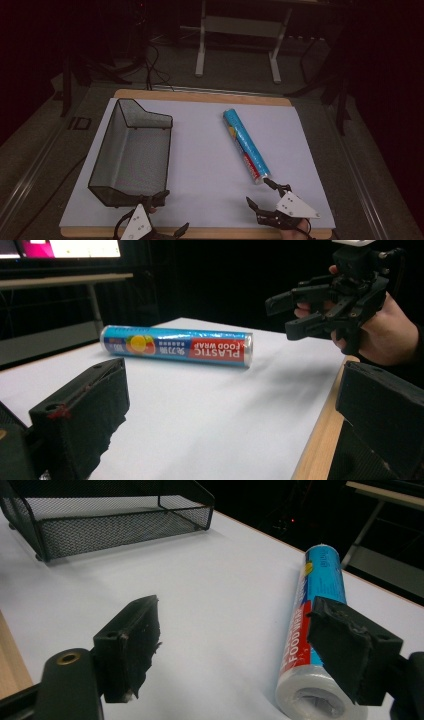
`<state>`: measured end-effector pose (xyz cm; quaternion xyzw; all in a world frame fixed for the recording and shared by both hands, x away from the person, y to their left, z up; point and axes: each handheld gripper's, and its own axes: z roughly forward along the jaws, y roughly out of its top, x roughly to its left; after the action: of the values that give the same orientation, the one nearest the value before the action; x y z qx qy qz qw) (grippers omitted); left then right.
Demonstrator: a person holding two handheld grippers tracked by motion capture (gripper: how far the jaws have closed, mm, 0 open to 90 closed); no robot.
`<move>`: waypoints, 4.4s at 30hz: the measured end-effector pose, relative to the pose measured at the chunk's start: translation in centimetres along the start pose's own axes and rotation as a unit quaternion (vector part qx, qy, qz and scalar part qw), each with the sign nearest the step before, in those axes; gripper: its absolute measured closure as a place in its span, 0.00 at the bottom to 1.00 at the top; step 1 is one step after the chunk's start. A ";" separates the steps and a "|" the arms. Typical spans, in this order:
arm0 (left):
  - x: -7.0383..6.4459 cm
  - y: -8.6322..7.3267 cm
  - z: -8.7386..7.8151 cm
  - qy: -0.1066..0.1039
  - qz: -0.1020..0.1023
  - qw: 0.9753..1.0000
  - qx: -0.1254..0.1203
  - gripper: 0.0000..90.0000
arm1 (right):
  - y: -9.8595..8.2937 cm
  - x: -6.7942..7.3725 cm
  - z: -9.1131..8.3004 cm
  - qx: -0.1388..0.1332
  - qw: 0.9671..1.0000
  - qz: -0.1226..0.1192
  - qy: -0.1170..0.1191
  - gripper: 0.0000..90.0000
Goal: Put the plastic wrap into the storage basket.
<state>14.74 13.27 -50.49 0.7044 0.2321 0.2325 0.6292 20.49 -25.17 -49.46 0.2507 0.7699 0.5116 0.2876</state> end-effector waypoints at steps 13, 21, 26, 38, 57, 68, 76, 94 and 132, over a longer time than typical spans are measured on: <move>0.0 0.0 0.0 -0.009 -0.004 1.000 -0.008 0.01 | 1.1 0.7 -0.3 0.010 1.000 0.001 0.026 0.10; -0.1 -0.1 0.3 -0.009 -0.002 1.000 -0.003 0.01 | 2.6 0.2 -0.1 -0.002 0.999 0.003 0.045 0.10; -0.2 -0.1 0.3 -0.013 -0.003 1.000 -0.006 0.01 | 3.2 -0.8 0.5 -0.008 0.999 -0.007 0.032 0.10; 0.0 0.0 0.1 -0.005 -0.004 1.000 -0.009 0.01 | 3.7 -4.3 3.9 0.013 1.000 -0.002 0.008 0.10; -0.3 0.0 0.1 -0.012 0.005 1.000 -0.011 0.01 | 4.2 -9.3 10.2 0.087 0.995 0.057 -0.010 0.10; -0.2 0.1 0.0 -0.019 -0.003 1.000 -0.014 0.01 | 5.3 -11.0 13.8 0.184 0.980 0.069 0.002 0.10; -0.1 0.1 0.0 -0.020 -0.002 1.000 -0.013 0.01 | 6.1 -11.9 16.1 0.222 0.972 0.079 -0.004 0.12; -0.2 0.0 0.0 -0.011 0.016 1.000 -0.008 0.01 | 5.9 -14.6 21.4 0.385 0.907 0.170 0.008 0.17; -0.7 0.0 0.0 -0.041 0.038 0.998 -0.019 0.01 | 5.9 -14.1 24.3 0.468 0.874 0.128 -0.024 0.35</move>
<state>14.18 12.81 -50.53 0.7093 0.1747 0.2321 0.6423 48.03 -17.02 -48.92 0.4642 0.8734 0.1181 0.0874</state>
